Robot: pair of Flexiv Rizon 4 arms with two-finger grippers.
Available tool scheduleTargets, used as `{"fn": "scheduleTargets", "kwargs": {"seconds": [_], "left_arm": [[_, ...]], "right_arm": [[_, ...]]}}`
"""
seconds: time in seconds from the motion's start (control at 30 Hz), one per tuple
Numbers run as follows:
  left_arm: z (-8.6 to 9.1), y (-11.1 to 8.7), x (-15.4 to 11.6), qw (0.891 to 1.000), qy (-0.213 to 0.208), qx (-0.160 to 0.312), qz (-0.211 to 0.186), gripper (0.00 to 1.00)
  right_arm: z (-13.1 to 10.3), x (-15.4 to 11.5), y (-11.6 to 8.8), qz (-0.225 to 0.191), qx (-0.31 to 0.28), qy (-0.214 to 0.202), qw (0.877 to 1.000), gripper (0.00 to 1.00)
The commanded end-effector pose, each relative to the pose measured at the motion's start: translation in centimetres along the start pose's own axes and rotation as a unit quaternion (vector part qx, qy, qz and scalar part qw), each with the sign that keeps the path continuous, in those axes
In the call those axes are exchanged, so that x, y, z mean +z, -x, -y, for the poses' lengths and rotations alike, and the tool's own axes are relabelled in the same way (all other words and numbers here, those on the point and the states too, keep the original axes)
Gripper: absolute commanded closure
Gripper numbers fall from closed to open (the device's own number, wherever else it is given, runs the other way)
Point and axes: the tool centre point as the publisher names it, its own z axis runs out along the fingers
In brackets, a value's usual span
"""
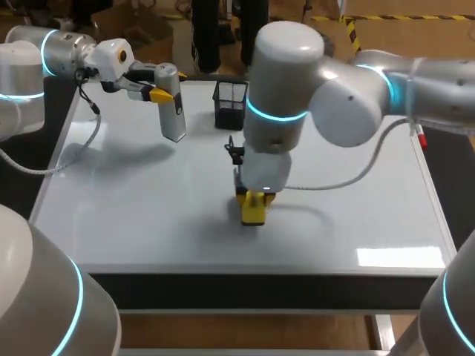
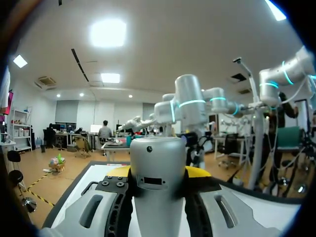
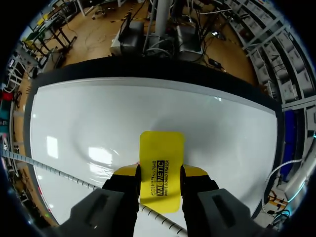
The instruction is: Pick up the inspection probe, press it on each red-marked spot on the whiteboard one by one, put down the probe, pick up the eraser, and wipe off all the red marks.
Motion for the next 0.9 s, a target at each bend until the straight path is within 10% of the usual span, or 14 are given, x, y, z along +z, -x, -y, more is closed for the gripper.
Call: {"fn": "scheduleTargets", "kwargs": {"seconds": [0.03, 0.9], "left_arm": [[0.2, 0.0, 0.0, 1.0, 0.001, 0.0, 0.0, 1.0], [0.2, 0.0, 0.0, 1.0, 0.001, 0.0, 0.0, 1.0]], "right_arm": [[0.7, 0.8, 0.9, -0.019, -0.006, 0.004, 1.0, 1.0], [1.4, 2.3, -4.0, 0.0, 0.03, 0.02, 0.999, 1.0]]}}
